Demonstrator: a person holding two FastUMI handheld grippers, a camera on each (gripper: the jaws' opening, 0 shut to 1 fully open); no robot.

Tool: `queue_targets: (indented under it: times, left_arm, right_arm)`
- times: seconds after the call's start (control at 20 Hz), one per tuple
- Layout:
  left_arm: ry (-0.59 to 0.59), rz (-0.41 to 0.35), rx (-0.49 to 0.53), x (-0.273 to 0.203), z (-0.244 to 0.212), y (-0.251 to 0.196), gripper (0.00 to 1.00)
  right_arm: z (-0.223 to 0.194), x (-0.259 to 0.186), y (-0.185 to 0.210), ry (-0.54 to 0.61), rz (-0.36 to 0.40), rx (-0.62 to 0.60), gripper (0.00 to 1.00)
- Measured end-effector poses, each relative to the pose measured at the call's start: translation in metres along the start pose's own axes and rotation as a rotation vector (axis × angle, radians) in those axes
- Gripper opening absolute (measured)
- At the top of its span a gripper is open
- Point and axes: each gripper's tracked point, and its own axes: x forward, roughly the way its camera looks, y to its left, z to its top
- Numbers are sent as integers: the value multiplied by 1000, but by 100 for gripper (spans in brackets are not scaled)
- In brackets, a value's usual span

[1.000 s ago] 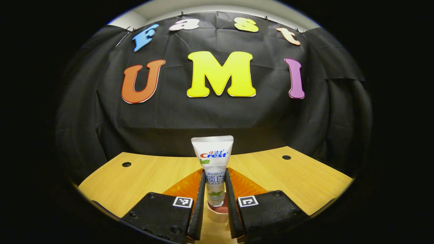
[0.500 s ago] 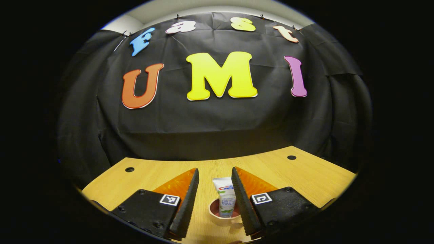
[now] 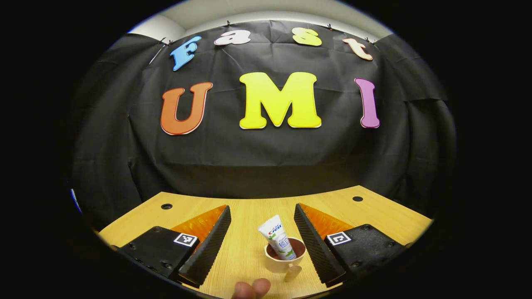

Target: Put the toothbrush and toothpaste on the desktop into the cup, then pick up the cup and place it on the coaster on the desktop.

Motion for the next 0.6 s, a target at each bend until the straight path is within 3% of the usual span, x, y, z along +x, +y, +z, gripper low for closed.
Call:
queue_targets:
  times: [0.35,0.6]
  left_arm:
    - [-61,67,-37,-53,10,47,97]
    - [-76,113,15,-91,-1,75,97]
  right_arm:
    - [59,22,34,-111,74,-80,0]
    - [92,50,58,-160,107,-141,0]
